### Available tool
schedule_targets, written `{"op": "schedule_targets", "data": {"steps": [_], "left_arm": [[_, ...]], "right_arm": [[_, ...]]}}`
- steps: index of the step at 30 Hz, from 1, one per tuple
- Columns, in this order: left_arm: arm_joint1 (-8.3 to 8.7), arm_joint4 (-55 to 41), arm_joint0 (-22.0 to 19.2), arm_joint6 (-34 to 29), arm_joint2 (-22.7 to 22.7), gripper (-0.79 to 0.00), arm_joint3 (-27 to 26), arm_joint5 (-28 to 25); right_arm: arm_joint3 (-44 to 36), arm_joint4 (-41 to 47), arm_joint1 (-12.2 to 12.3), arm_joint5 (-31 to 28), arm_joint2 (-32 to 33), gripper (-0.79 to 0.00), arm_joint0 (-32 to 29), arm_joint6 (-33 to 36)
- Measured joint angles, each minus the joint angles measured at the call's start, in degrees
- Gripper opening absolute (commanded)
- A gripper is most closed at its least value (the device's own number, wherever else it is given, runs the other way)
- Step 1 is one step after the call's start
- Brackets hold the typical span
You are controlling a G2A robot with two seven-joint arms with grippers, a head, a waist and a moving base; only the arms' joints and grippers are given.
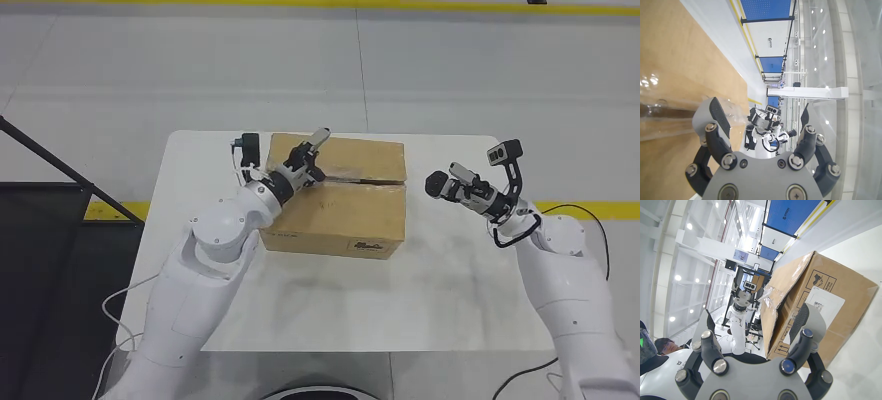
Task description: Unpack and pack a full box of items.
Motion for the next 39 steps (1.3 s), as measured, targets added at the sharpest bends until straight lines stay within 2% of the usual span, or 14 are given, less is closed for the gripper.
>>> {"op": "schedule_targets", "data": {"steps": [10,18,26,31,34,39], "left_arm": [[-0.46,0.39,-1.49,1.84,2.36,0.0,2.73,0.14],[-1.15,0.16,-3.02,4.89,4.33,0.0,3.97,-2.77],[-0.66,0.26,-1.27,6.45,0.05,0.0,-0.71,-3.83],[0.05,2.94,-0.24,5.82,-3.24,0.0,-1.27,-1.27],[0.27,4.48,-0.65,3.79,-2.94,0.0,0.02,1.11],[0.34,6.68,-1.35,1.59,-0.9,0.0,1.23,2.23]], "right_arm": [[1.78,0.42,-0.32,-0.18,-0.78,0.0,1.35,0.35],[2.74,0.56,-0.4,-0.38,-0.91,0.0,1.6,0.44],[3.67,0.92,-0.5,-0.52,-1.02,0.0,1.77,0.59],[4.12,1.15,-0.71,-0.57,-1.47,0.0,2.33,0.71],[4.49,1.25,-0.86,-0.61,-1.82,0.0,2.76,0.79],[5.3,1.45,-0.98,-1.04,-1.96,0.0,3.15,0.98]]}}
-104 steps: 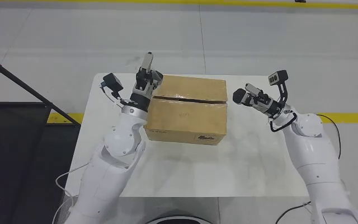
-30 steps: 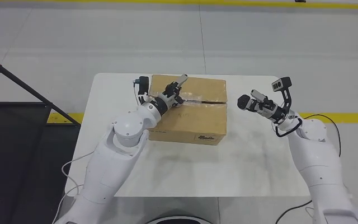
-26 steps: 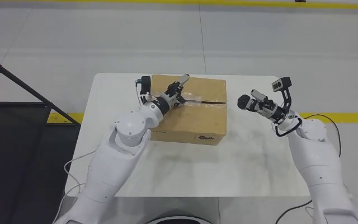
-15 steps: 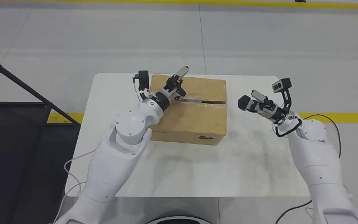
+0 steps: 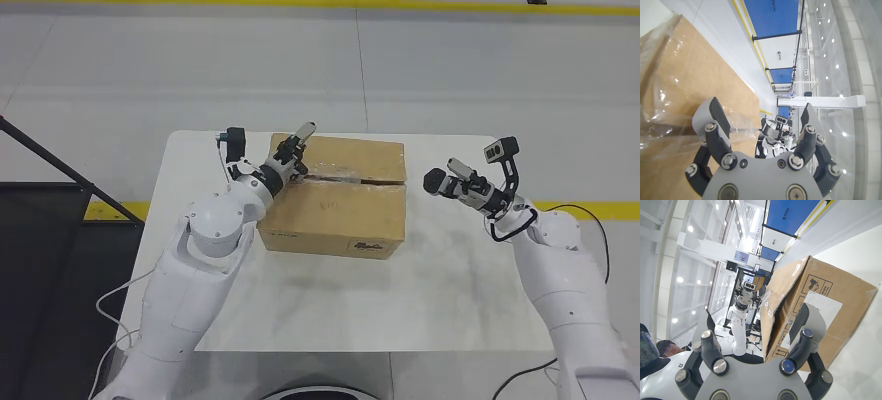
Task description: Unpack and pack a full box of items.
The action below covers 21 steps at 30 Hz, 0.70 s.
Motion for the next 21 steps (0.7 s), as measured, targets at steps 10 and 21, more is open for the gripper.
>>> {"op": "schedule_targets", "data": {"steps": [10,21], "left_arm": [[-0.6,0.84,-2.57,-0.86,4.2,0.0,3.02,0.67],[-1.06,-1.29,-2.57,3.52,2.98,0.0,0.85,-3.54]], "right_arm": [[0.85,0.46,-0.07,-0.32,0.17,0.0,-0.06,0.04],[2.3,0.98,-0.28,-0.73,0.0,0.0,0.46,0.49]]}}
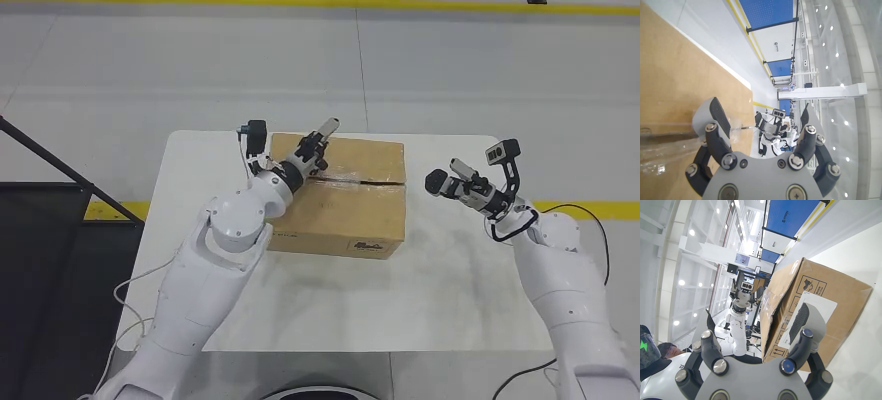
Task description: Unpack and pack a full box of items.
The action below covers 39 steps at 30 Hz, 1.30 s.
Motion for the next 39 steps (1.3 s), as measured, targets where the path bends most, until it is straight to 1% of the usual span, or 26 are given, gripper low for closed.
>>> {"op": "schedule_targets", "data": {"steps": [3,5,6,9,13,18,25,34,39], "left_arm": [[0.38,0.1,1.39,1.16,-3.0,0.0,-1.63,0.23],[0.69,0.68,2.15,0.31,-4.36,0.0,-1.92,1.37],[0.92,1.34,2.47,-1.09,-4.88,0.0,-1.86,2.44],[1.41,3.23,2.87,-4.29,-5.54,0.0,-1.89,4.37],[1.75,4.0,3.31,-7.09,-5.71,0.0,-2.21,4.79],[1.79,4.81,2.74,-8.38,-4.42,0.0,-0.99,4.77],[1.3,4.23,0.91,-8.21,-1.51,0.0,1.64,4.35],[0.68,2.65,0.02,-6.94,1.03,0.0,1.66,2.18],[0.08,1.35,-0.41,-4.62,2.79,0.0,1.82,0.18]], "right_arm": [[0.39,0.19,-0.05,-0.12,0.02,0.0,0.16,0.19],[0.58,0.19,-0.09,-0.14,-0.05,0.0,0.35,0.33],[0.68,0.19,-0.13,-0.09,-0.15,0.0,0.53,0.43],[0.9,0.19,-0.31,0.09,-0.54,0.0,1.1,0.63],[1.43,0.21,-0.48,-0.12,-0.86,0.0,1.63,0.84],[2.1,0.4,-0.55,-0.47,-0.83,0.0,1.8,1.26],[2.28,0.66,-0.32,-0.87,-0.08,0.0,1.07,1.56],[1.69,0.81,-0.23,-0.87,0.31,0.0,0.29,1.37],[1.68,0.83,-0.18,-0.95,0.51,0.0,0.07,1.55]]}}
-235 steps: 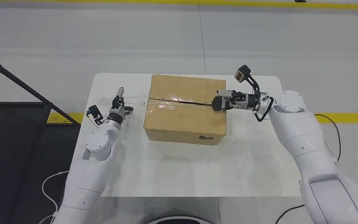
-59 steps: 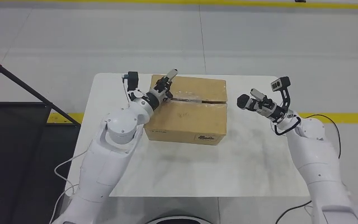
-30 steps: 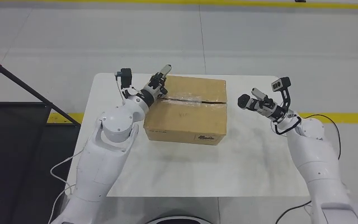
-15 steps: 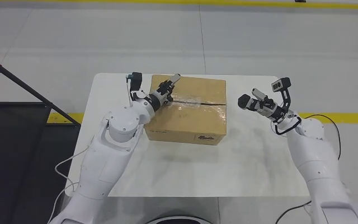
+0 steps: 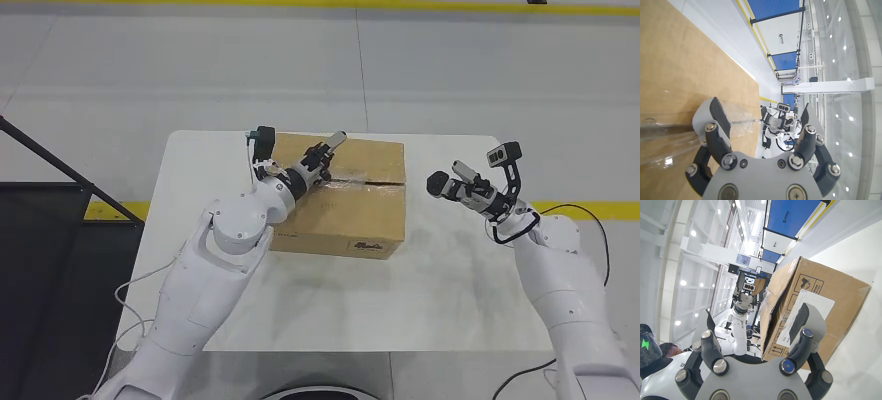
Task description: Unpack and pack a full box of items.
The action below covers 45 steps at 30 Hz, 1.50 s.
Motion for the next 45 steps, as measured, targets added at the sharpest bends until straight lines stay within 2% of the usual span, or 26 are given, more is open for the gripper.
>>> {"op": "schedule_targets", "data": {"steps": [5,15,25,32,35,38,41,45], "left_arm": [[-0.99,-1.57,-1.23,3.09,3.07,0.0,1.06,-1.44],[-3.98,-5.36,-6.19,9.71,10.52,0.0,6.81,-4.12],[-6.74,-6.48,-10.34,11.94,16.62,0.0,11.67,-5.53],[-8.25,-6.72,-11.82,13.03,18.64,0.0,14.29,-6.55],[-8.46,-6.04,-11.99,14.44,17.7,0.0,13.18,-7.66],[-7.85,-4.65,-10.75,15.56,14.27,0.0,9.49,-9.32],[-6.49,-1.84,-7.81,14.91,8.81,0.0,4.43,-10.05],[-4.35,1.46,-1.24,12.35,-0.4,0.0,-2.39,-12.56]], "right_arm": [[0.13,0.2,0.11,-0.14,0.39,0.0,-0.3,0.24],[0.38,0.91,0.7,-1.06,2.23,0.0,-1.88,0.7],[-0.03,1.22,1.13,-0.91,3.4,0.0,-2.91,1.0],[0.22,1.48,1.27,-1.08,3.84,0.0,-3.19,1.38],[-0.08,1.22,1.39,-1.0,4.04,0.0,-3.18,1.57],[-1.81,1.19,1.55,-0.48,4.33,0.0,-2.74,2.08],[-4.84,2.0,1.75,0.59,4.76,0.0,-1.97,3.14],[-8.64,3.28,1.43,3.32,3.46,0.0,0.25,5.28]]}}
